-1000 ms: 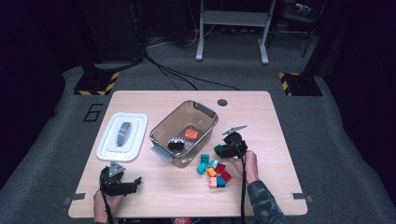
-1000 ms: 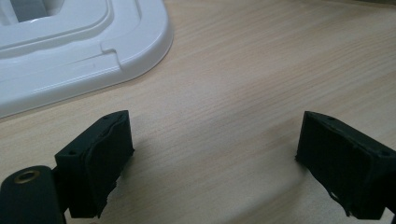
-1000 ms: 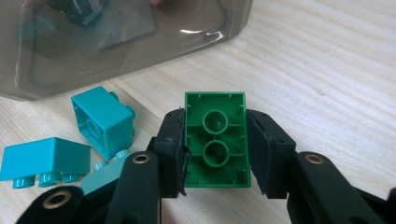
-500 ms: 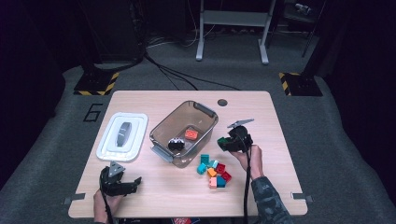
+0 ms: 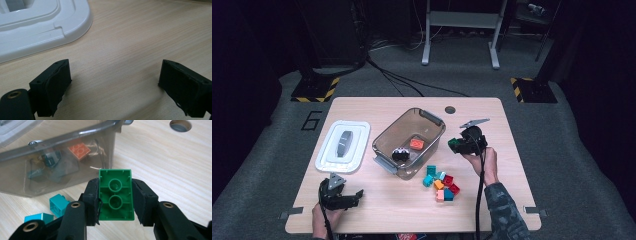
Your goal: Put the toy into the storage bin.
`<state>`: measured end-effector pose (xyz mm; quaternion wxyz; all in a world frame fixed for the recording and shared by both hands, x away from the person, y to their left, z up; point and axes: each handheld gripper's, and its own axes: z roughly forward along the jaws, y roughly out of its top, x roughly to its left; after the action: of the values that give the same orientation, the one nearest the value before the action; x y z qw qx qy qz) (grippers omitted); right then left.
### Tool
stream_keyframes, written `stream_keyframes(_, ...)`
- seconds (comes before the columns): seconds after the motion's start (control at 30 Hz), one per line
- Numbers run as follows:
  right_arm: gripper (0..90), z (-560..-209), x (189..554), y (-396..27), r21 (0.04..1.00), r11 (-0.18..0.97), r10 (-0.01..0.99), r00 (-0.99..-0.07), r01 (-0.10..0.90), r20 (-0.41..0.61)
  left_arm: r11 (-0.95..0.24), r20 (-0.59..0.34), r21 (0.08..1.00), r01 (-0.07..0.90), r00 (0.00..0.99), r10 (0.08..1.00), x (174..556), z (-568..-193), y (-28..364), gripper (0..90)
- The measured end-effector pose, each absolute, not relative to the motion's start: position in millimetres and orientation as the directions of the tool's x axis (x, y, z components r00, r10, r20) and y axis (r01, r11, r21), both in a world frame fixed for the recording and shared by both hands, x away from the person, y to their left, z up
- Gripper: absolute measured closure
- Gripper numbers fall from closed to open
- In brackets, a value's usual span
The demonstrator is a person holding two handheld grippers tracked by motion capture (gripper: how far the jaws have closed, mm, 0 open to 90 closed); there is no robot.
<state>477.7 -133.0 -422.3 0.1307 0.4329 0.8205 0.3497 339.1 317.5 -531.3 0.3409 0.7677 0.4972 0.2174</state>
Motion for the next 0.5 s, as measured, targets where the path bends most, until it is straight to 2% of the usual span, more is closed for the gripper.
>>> stream_keyframes(0.5,59.3,-391.5,485.0,-136.8,0.721,0.356,0.816,-0.573,0.595,0.071,-0.281,0.000,0.737,0.615,0.415,0.910,338.9,-531.2,317.9,10.3)
